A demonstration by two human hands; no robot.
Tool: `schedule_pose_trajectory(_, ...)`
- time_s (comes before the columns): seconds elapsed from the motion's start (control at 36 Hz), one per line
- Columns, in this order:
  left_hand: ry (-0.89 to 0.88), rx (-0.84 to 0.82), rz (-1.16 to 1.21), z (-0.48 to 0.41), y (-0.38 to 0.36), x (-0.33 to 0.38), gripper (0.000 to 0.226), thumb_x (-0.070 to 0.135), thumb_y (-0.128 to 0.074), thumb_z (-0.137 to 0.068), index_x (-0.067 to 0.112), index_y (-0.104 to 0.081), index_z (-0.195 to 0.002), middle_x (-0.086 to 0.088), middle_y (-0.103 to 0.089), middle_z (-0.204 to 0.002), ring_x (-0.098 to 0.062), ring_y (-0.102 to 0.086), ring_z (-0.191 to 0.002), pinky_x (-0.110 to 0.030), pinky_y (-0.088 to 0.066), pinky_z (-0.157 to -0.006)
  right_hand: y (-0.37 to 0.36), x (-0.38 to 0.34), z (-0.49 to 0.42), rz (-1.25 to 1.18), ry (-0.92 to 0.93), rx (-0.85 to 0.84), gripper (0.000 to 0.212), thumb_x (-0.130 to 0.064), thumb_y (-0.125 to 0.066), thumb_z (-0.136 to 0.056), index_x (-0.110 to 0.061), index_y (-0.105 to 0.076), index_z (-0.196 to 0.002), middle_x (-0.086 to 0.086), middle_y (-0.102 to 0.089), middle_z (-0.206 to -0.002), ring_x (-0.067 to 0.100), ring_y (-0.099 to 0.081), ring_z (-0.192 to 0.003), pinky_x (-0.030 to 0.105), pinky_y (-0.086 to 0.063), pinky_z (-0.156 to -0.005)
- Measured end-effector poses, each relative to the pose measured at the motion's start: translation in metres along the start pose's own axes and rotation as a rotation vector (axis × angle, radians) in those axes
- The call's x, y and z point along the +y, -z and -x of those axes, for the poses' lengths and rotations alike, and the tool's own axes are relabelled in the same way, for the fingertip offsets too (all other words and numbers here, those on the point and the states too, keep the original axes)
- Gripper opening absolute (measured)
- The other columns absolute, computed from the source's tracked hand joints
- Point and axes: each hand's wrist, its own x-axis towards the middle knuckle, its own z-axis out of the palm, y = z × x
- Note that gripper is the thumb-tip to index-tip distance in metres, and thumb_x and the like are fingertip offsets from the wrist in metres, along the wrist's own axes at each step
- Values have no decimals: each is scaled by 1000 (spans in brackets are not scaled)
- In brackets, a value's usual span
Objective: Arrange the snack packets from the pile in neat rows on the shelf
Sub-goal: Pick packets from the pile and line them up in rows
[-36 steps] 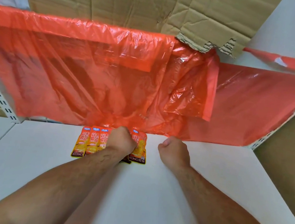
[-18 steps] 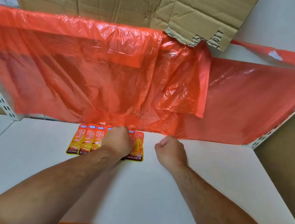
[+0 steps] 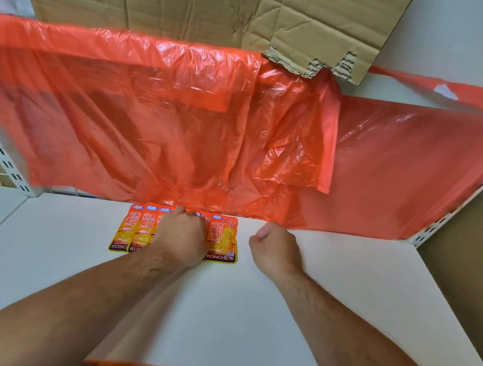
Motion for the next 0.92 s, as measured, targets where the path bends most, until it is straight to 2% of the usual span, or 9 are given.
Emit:
schedule_pose_trajectory(0.14,21,-2,18,1,-5,0,23,28,-46,-88,18,-65,-96,-3,-67,-102,-27,-52,-100,-33,-40,-76,-7,-3,1,-8,43,-28,8,-25,-56,-86,-23,-64,-84,-9,-68,-89,19,-64,-86,31,-54,-74)
schedule_pose_trajectory(0.39,13,-12,52,0,-11,2,27,28,-43,-92,19,-64,-104,-5,-64,-109,-29,-51,-102,-36,-43,-82,-11,-6,3,-5,62,-34,8,-26,-56,-87,-23,-64,-87,-7,-68,-88,20,-64,-86,32,-55,-75)
schedule_pose_trajectory(0.44,11,-1,64,0,-12,1,27,29,-42,-92,20,-65,-104,-3,-65,-108,-28,-51,-100,-35,-43,-81,-11,-7,4,21,80,-41,12,-28,-56,-88,-23,-65,-94,-6,-69,-95,20,-64,-90,31,-54,-77)
schedule_pose_trajectory(0.53,19,38,88,5,-12,-3,35,35,-35,-94,22,-67,-103,1,-66,-107,-27,-53,-98,-34,-44,-77,-11,-10,7,114,144,-52,29,-33,-56,-90,-25,-66,-117,-3,-67,-116,20,-60,-107,30,-51,-87)
schedule_pose_trajectory(0.61,37,5,106,13,-6,-12,42,41,-36,-92,24,-62,-120,2,-61,-125,-27,-51,-112,-38,-42,-88,-14,-16,10,202,287,-46,46,-37,-56,-91,-24,-57,-135,-1,-57,-135,22,-46,-127,34,-42,-103)
schedule_pose_trajectory(0.69,63,-4,111,24,0,-26,47,43,-38,-93,24,-53,-132,2,-53,-138,-26,-48,-124,-41,-39,-97,-22,-29,15,276,382,-48,56,-41,-56,-90,-25,-48,-143,-2,-46,-147,23,-35,-135,36,-34,-112)
schedule_pose_trajectory(0.78,104,23,116,41,2,-44,57,47,-22,-89,24,-57,-128,1,-56,-136,-26,-51,-123,-39,-42,-96,-34,-45,21,325,440,-75,62,-42,-56,-90,-25,-41,-148,0,-38,-154,22,-28,-141,36,-27,-116)
schedule_pose_trajectory(0.83,120,31,124,55,3,-58,69,50,-10,-80,25,-59,-123,1,-60,-130,-26,-52,-120,-39,-44,-93,-43,-56,26,333,464,-83,62,-42,-56,-90,-24,-42,-147,1,-38,-153,23,-29,-141,36,-27,-116)
schedule_pose_trajectory(0.92,157,14,100,77,3,-84,78,51,-4,-75,26,-55,-129,2,-57,-135,-25,-50,-124,-38,-41,-98,-60,-75,37,329,508,-97,59,-40,-56,-90,-21,-45,-145,2,-41,-151,25,-32,-139,38,-28,-116)
